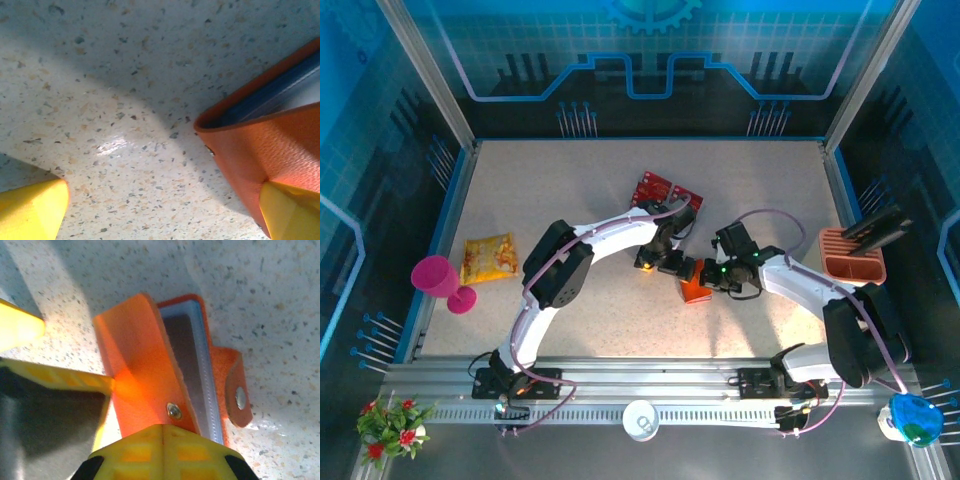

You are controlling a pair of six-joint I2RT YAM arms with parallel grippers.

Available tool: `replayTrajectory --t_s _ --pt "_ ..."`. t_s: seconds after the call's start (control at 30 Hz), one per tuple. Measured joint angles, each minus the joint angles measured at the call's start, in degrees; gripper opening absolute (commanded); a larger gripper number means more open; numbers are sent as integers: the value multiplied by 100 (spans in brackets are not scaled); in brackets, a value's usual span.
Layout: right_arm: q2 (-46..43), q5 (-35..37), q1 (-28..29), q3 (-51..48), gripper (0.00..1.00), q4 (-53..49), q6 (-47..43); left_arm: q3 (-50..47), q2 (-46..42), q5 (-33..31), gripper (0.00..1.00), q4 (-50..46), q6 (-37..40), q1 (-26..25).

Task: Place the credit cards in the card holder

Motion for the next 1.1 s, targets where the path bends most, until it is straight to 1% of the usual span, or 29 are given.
replayTrajectory --t_s 0.17,0.33,0.6,0.8,0.93,1.1 --pt "98 -9 -4 -286 0 66 -13 0 -2 -55 99 -20 -2 0" --pt "111 -61 -26 -319 0 184 -15 0 -13 -17 99 -15 -26 2" --pt "81 -68 -26 -365 0 256 -13 0 -35 249 99 140 -153 0" --pt "79 -131 -31 -391 0 321 -13 2 -35 262 99 153 -190 -2" --pt "85 -162 -37 -391 0 328 -13 2 -33 74 99 138 -151 -33" --pt "90 -238 -98 -334 0 245 -13 2 2 -337 99 57 11 -138"
